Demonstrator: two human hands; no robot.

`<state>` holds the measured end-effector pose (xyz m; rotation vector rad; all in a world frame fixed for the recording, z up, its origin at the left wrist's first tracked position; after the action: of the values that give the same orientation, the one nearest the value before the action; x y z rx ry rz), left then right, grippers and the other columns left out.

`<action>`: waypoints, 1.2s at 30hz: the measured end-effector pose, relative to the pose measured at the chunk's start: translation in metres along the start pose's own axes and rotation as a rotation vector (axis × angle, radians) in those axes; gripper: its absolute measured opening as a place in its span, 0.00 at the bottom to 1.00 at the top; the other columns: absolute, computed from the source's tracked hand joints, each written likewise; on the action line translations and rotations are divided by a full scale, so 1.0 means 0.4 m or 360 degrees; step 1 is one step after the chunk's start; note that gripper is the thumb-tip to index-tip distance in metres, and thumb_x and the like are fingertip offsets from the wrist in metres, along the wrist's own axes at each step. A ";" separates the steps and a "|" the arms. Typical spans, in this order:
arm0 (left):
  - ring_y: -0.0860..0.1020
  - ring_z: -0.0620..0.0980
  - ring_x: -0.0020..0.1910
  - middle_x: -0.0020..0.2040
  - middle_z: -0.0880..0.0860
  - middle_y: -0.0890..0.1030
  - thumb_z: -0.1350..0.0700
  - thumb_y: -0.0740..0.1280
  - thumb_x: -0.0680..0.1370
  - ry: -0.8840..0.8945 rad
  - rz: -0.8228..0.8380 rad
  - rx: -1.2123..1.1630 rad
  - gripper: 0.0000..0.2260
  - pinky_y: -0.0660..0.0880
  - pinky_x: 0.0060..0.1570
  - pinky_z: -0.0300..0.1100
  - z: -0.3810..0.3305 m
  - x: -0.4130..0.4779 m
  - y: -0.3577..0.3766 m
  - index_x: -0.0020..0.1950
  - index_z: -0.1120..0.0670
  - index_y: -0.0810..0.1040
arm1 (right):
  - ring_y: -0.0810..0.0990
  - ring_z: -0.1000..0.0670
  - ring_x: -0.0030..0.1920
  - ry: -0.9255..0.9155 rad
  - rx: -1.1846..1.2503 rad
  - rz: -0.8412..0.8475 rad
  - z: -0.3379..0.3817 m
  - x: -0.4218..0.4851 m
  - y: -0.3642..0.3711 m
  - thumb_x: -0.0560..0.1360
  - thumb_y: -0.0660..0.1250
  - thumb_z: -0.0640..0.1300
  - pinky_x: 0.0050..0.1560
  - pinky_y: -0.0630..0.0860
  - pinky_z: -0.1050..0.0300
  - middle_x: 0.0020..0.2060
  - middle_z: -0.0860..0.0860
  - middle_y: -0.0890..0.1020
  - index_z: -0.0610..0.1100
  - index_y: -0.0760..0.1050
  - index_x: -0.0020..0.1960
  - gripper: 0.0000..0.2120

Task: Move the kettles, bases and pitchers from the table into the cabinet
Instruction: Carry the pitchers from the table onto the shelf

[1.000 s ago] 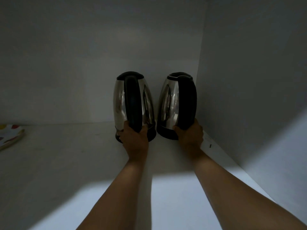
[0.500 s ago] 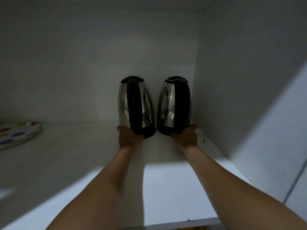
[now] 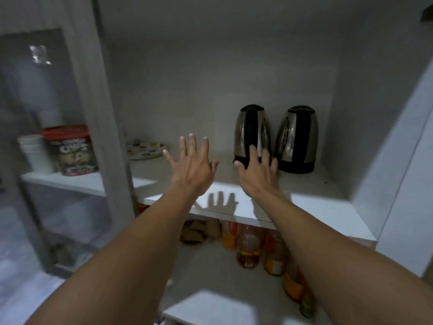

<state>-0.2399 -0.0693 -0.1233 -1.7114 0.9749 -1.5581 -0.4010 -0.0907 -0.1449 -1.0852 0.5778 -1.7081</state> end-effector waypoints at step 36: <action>0.50 0.62 0.79 0.81 0.59 0.49 0.41 0.55 0.82 -0.2591 -0.0062 0.0584 0.32 0.49 0.71 0.69 1.482 -1.764 -0.793 0.80 0.53 0.50 | 0.73 0.36 0.65 -0.1536 0.0523 0.1893 1.570 -1.702 0.683 0.81 0.55 0.61 0.57 0.71 0.47 0.66 0.40 0.73 0.41 0.70 0.65 0.26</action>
<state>0.3623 0.6761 -0.3021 -1.9182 -0.1959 0.0157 0.3498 0.4903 -0.3223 -0.8753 0.1842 -0.1546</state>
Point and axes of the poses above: each hand's wrist, its own x-axis towards the middle knuckle, its own y-axis out of the palm, z = x × y, the point moved 3 cm from there along x, towards the middle knuckle
